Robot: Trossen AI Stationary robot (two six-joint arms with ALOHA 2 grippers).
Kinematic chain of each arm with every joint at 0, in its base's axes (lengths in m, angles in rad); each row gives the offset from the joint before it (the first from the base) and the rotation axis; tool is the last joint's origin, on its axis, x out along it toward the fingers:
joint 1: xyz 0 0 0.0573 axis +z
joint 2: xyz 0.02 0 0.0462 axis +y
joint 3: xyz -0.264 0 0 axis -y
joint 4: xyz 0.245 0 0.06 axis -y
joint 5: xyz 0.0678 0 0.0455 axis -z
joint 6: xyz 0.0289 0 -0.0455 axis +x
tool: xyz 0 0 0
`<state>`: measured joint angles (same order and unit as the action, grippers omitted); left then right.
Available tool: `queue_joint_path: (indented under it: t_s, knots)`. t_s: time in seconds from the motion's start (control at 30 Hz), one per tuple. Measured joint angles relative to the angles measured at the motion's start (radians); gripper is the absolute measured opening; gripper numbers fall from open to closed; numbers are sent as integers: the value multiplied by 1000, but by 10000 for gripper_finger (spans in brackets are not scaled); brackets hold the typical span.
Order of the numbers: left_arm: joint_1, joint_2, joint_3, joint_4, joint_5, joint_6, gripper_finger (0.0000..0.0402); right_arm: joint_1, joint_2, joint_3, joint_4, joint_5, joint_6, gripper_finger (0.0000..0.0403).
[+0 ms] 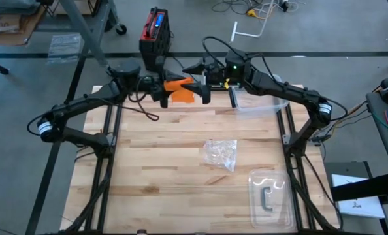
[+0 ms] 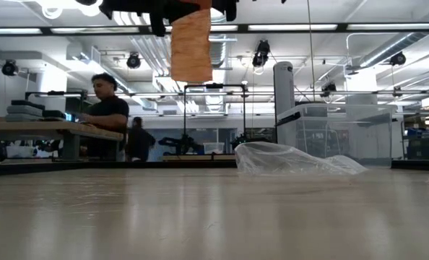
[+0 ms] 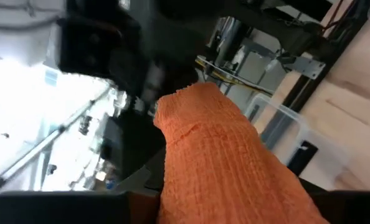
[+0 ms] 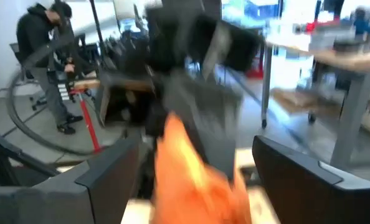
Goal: Roll bandage
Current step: Roll the orange bandage
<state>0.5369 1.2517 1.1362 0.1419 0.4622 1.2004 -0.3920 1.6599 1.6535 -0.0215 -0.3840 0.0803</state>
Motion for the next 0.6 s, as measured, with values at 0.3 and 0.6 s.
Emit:
queue_joint_path:
  t_s: [0.3,0.6]
  knots:
    - [-2,-1,0,-1,-6,152,114,0,41,0,31,-17,7,289]
    - [-6,7,0,36,-8,157,115,1,44,0,42,-17,-13,246]
